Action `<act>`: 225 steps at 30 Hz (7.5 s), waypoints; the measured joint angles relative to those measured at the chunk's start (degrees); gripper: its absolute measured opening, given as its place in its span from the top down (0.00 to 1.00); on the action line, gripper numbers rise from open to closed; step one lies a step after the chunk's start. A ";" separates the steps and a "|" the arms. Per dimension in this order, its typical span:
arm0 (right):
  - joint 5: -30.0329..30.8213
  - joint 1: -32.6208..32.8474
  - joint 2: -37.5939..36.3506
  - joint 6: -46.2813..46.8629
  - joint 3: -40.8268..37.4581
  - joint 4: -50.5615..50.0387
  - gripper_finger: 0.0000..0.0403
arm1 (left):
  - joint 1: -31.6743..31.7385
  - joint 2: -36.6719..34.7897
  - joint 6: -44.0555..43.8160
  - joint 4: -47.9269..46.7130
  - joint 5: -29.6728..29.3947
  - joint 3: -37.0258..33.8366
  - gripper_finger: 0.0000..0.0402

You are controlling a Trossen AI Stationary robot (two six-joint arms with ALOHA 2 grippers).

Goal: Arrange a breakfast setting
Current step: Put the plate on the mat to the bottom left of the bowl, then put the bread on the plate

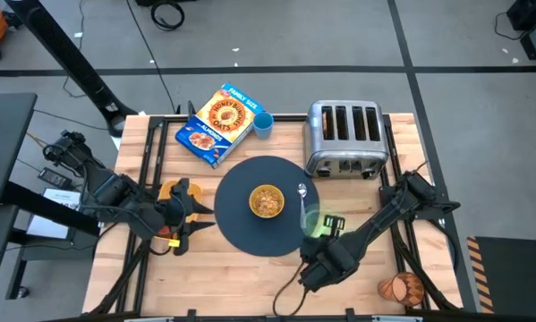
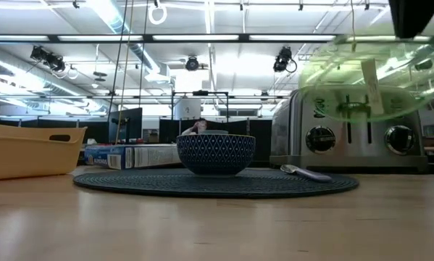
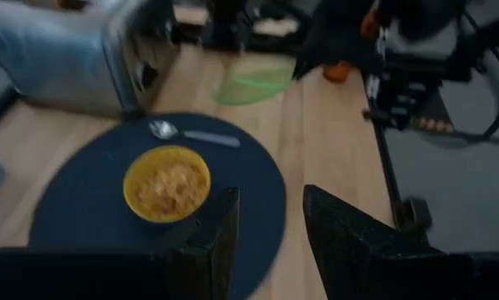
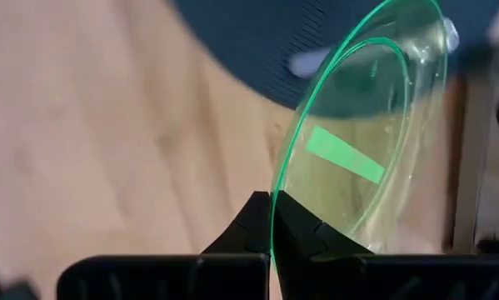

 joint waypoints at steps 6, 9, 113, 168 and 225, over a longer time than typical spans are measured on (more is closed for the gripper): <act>-2.97 2.60 -0.02 -19.02 3.55 4.74 0.99 | 0.00 0.00 -5.53 -6.50 3.90 0.00 0.64; -5.65 3.80 -0.04 -29.98 3.60 8.97 0.99 | 0.00 0.00 -8.51 -9.59 5.65 0.00 0.64; -6.15 -21.49 18.27 -41.73 -4.76 63.51 0.83 | 0.11 0.02 -15.21 -15.89 14.35 0.00 0.64; 22.94 -15.61 -22.60 -9.77 7.03 13.22 0.78 | -0.04 -2.84 -18.83 -7.51 0.61 -0.02 0.64; 18.03 -62.58 -24.92 4.26 -23.57 27.61 0.72 | 11.10 -11.10 -7.20 -15.01 -6.41 -0.02 0.52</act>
